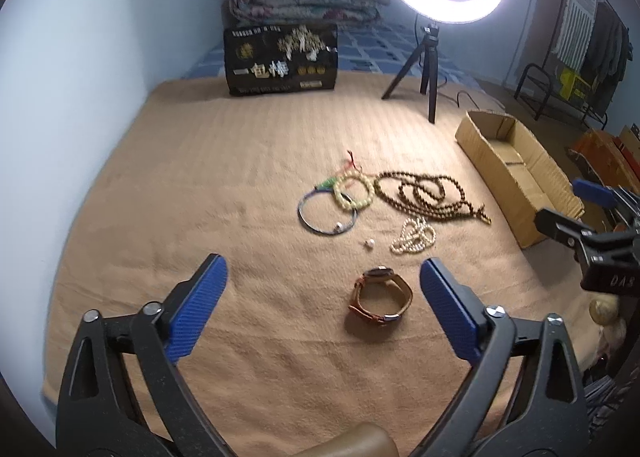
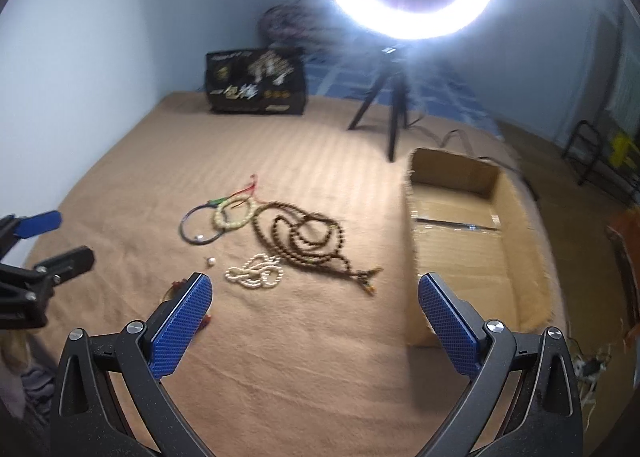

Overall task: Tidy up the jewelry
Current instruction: 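Move the left tool over the leather-strap watch while the right tool approaches the wooden bead mala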

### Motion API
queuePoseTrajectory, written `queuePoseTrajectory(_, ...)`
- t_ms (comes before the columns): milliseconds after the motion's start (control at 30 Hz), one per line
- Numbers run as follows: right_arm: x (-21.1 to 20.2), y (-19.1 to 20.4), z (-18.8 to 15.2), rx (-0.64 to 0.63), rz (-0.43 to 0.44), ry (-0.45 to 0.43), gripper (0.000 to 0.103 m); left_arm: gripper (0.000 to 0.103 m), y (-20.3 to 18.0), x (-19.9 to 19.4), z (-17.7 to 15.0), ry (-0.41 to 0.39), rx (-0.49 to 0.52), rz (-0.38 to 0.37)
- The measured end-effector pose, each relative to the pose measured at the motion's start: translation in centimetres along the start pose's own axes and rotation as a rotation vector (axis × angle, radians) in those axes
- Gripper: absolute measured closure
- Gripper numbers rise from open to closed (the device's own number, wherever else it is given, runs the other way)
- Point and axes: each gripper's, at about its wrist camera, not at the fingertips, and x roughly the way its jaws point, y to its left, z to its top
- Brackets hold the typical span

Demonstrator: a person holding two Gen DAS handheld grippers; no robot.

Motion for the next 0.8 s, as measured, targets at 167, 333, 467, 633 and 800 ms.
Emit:
queuePoseTrajectory(167,2.7,-0.7,1.1,-0.004,0.05,0.085,0.001,0.023,0.0,2.7,-0.3,0.127,-0.051,-0.085)
queuePoseTrajectory(333,5.2,-1.5,2.2,0.061,0.141,0.159,0.009,0.04,-0.3,5.0,-0.6,0.271,-0.123,-0.19)
queuePoseTrajectory(467,7.3,-0.7,2.9,0.029,0.146,0.2,0.013,0.042,-1.0,5.5,-0.9,0.293,-0.098,-0.195)
queuePoseTrajectory(633,9.8,-0.7,3.2,0.076,0.175,0.265,0.016,0.049,-0.5,7.2,-1.3,0.32,-0.096,-0.178)
queuePoseTrajectory(800,11.1,-0.4,4.1,0.065,0.163,0.292,0.016,0.053,0.3,9.2,-1.6,0.375,-0.13,-0.193)
